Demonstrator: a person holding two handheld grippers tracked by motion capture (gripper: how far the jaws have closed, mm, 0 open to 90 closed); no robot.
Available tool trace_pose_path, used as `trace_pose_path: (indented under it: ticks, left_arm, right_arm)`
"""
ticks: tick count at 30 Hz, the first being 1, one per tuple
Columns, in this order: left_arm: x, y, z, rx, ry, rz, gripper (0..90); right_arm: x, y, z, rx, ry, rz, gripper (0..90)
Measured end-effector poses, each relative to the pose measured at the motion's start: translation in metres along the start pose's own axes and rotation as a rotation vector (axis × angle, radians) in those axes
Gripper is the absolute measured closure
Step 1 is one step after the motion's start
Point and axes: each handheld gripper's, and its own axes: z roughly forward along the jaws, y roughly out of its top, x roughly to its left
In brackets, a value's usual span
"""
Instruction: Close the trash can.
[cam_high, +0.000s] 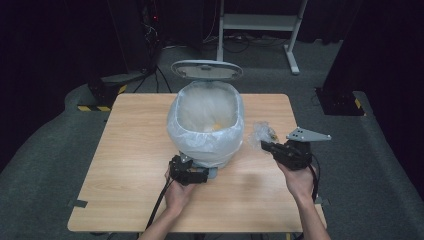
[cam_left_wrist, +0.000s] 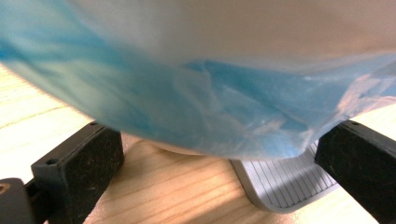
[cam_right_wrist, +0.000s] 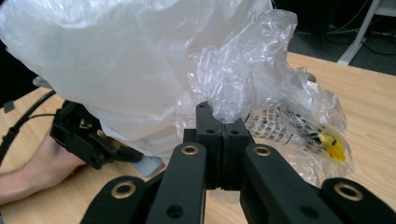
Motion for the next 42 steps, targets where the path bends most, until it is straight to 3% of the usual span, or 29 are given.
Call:
trace_pose_path:
  ticks: [20,33,42]
  left_arm:
    - [0.0,0.0,0.0,0.0,-0.003,-0.003,1.4]
    - [0.0,0.0,0.0,0.0,-0.003,-0.005,1.5]
    - [0.0,0.0,0.0,-0.002,-0.002,-0.007,1.5]
  right_arm:
    - [0.01,0.029,-0.014,-0.059,0.055,-0.028,89.1]
    - [0.017,0.056,-0.017,-0.066,0.094,-0.042,89.2]
    - [0.027,0.076,-0.017,-0.074,0.102,-0.081,89.2]
